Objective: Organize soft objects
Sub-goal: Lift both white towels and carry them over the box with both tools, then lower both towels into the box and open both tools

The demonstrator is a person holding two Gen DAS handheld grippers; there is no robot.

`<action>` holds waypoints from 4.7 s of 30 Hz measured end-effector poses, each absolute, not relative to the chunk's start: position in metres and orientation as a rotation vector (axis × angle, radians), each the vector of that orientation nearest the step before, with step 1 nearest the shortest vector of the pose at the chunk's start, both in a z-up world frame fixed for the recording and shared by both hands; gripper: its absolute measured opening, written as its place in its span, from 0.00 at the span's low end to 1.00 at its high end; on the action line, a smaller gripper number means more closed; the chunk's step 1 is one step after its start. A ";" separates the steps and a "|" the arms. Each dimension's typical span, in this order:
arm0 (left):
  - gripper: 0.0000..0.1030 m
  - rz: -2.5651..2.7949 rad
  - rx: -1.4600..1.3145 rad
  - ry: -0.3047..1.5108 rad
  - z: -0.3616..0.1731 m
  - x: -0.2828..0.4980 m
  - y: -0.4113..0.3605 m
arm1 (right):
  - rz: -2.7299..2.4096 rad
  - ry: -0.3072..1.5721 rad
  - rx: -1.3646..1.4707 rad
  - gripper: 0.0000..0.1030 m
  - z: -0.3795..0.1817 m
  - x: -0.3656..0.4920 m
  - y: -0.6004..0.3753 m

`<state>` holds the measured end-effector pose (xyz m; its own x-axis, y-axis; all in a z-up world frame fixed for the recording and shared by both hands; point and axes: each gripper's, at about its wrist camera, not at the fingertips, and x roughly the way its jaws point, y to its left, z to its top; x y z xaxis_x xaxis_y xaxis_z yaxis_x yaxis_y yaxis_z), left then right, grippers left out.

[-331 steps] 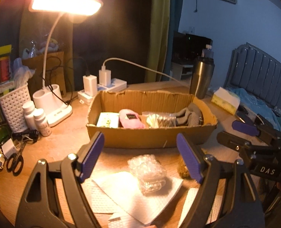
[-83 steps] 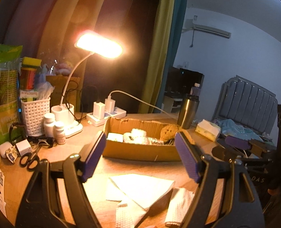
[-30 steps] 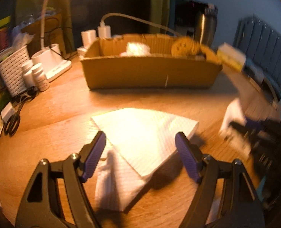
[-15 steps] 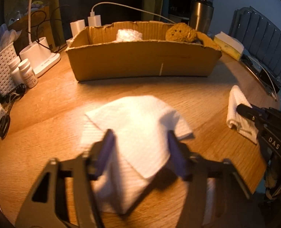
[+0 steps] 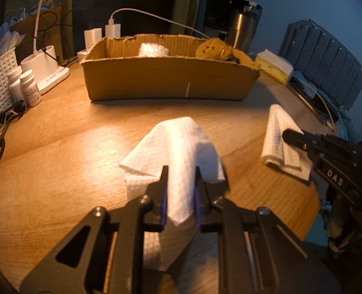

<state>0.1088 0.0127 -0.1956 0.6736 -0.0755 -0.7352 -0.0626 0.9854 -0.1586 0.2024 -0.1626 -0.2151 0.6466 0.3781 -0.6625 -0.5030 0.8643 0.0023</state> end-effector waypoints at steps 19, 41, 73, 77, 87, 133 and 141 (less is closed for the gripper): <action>0.16 0.002 -0.172 0.583 -0.112 0.081 0.034 | 0.532 0.548 -0.214 0.08 -0.145 0.192 -0.149; 0.16 0.020 -0.146 0.395 -0.041 0.069 0.037 | 0.575 0.360 -0.217 0.07 -0.066 0.166 -0.136; 0.16 0.063 -0.134 0.250 -0.001 0.128 0.058 | 0.584 0.268 -0.205 0.08 -0.024 0.209 -0.120; 0.16 0.064 -0.131 0.259 -0.004 0.142 0.060 | 0.589 0.272 -0.201 0.08 -0.024 0.222 -0.118; 0.16 0.082 -0.149 0.281 -0.023 0.173 0.069 | 0.615 0.306 -0.211 0.08 -0.036 0.252 -0.107; 0.18 0.142 -0.210 0.701 -0.175 0.282 0.102 | 0.725 0.647 -0.268 0.07 -0.182 0.339 -0.046; 0.18 0.142 -0.189 0.717 -0.178 0.284 0.098 | 0.695 0.714 -0.283 0.08 -0.199 0.347 -0.043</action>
<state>0.2844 0.0982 -0.1781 0.7455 0.0640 -0.6635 -0.1934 0.9733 -0.1234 0.3474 -0.0427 -0.1990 0.5462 0.4852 -0.6828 -0.6696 0.7426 -0.0080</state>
